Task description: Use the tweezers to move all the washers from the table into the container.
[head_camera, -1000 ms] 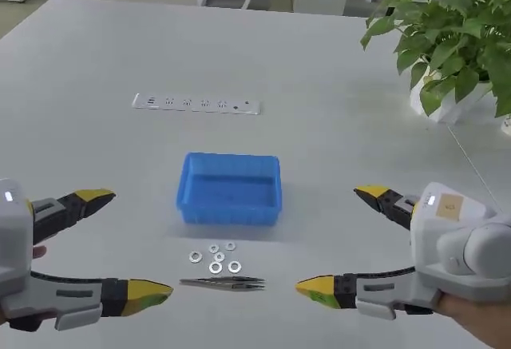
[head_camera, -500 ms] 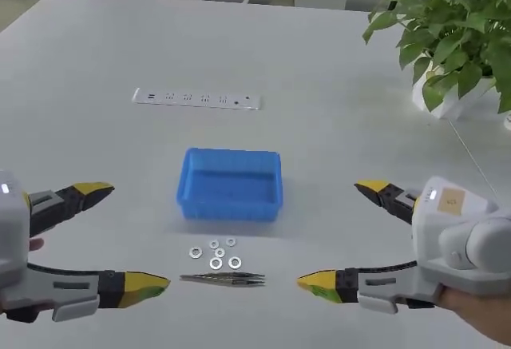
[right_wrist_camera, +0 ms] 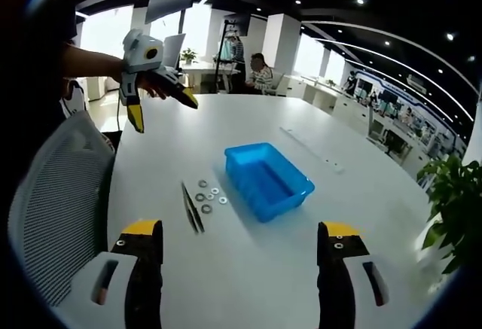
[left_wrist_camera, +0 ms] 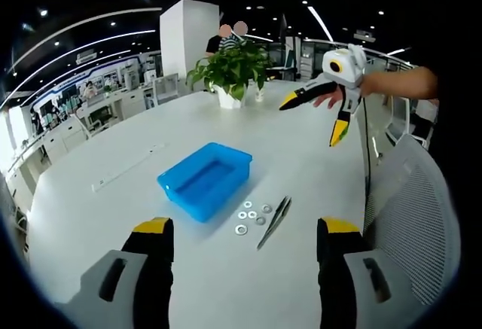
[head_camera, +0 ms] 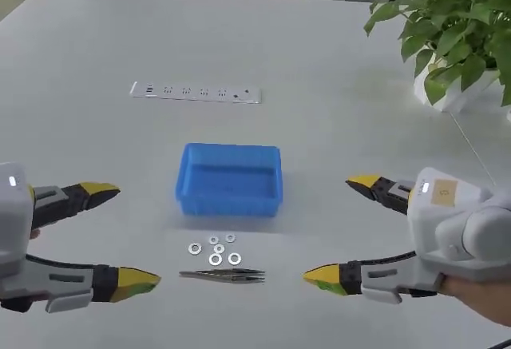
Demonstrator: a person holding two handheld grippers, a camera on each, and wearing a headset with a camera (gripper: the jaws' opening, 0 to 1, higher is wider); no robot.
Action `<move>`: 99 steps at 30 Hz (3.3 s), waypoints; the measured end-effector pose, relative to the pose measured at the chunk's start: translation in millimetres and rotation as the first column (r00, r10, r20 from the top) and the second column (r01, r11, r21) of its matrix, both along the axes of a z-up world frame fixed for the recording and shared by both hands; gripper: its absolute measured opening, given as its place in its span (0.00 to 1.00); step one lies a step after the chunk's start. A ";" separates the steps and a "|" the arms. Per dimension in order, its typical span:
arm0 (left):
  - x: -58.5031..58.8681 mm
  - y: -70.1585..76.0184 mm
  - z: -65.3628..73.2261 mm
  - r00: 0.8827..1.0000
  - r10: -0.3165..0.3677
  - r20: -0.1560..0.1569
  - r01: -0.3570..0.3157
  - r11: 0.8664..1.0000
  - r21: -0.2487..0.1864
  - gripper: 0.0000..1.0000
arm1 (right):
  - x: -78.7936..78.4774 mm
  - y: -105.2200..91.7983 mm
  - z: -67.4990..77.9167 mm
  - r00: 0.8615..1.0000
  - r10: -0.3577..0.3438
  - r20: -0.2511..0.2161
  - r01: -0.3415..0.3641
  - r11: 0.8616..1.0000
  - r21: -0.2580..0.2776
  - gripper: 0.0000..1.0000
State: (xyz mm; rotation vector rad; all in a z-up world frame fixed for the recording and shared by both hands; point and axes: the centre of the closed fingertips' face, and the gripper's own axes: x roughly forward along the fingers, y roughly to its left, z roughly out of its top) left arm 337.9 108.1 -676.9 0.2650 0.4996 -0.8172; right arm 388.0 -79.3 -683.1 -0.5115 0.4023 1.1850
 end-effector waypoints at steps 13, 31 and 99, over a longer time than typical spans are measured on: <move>1.0 -0.5 -18.3 0.993 -0.096 -0.066 0.101 0.992 0.077 0.69 | -4.5 13.4 -15.4 0.992 0.120 -0.022 -0.122 0.991 -0.063 0.69; 3.5 -1.0 -46.0 0.971 -0.198 -0.134 0.216 0.965 0.145 0.48 | -12.2 30.1 -44.4 0.959 0.277 -0.064 -0.284 0.945 -0.163 0.45; 4.1 -37.6 -121.9 0.866 -0.418 -0.274 0.487 0.830 0.273 0.06 | -37.7 78.7 -124.0 0.864 0.458 -0.208 -0.502 0.813 -0.296 0.11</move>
